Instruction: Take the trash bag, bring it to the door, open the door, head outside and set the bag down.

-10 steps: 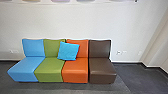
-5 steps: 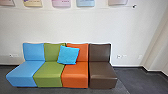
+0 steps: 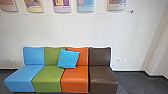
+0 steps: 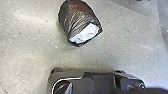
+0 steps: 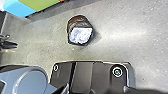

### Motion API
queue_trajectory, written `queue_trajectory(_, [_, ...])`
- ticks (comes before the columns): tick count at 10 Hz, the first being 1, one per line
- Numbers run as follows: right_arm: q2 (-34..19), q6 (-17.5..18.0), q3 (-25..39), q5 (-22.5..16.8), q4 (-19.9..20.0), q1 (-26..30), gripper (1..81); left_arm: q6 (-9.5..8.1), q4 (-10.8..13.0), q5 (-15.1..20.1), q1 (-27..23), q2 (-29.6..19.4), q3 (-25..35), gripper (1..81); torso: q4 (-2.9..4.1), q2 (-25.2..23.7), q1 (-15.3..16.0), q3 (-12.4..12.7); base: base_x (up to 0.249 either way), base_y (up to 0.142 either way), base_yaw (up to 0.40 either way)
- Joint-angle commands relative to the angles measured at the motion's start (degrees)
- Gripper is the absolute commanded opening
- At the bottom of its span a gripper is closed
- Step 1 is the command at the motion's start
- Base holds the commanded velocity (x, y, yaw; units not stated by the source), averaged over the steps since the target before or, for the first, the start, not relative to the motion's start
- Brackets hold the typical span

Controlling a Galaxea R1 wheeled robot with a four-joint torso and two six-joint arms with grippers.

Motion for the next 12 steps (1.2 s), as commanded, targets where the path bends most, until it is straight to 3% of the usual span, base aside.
queue_trajectory(1, [-5.4,-0.63,5.62,-4.64,-0.38,6.64,81.1,-0.07,-1.75,4.69,-7.25,-1.9,-0.07,81.1,0.0,-5.29,3.43,0.0,0.0,0.0,0.0])
queue_trajectory(3, [-5.75,-0.8,7.38,-9.37,-0.29,11.3,81.1,-0.07,-2.1,4.77,-8.13,-1.64,-0.07,81.1,0.0,-9.73,6.18,0.0,0.0,0.0,0.0])
queue_trajectory(5, [-5.84,-0.28,6.94,-12.46,0.41,14.91,81.1,-0.16,-3.94,5.57,-9.45,-1.46,-0.07,81.1,0.0,-13.53,8.56,0.0,0.0,0.0,0.0])
queue_trajectory(6, [-6.01,-0.1,6.85,-13.69,0.68,16.4,81.1,-0.25,-5.09,6.27,-10.42,-1.46,-0.16,81.1,0.0,-16.0,10.14,-5.17,0.0,0.0,0.0])
queue_trajectory(8, [-7.15,-0.01,8.25,-14.74,0.85,18.16,81.1,-0.25,-6.58,7.68,-12.26,-1.19,-0.77,81.1,0.0,-19.19,12.02,-6.78,0.0,0.0,0.0])
queue_trajectory(12, [-10.67,-0.01,10.53,-16.15,2.69,20.63,81.1,-0.25,-6.84,9.61,-14.28,1.18,-5.52,81.1,0.0,-27.22,17.11,-14.36,0.0,0.0,0.0])
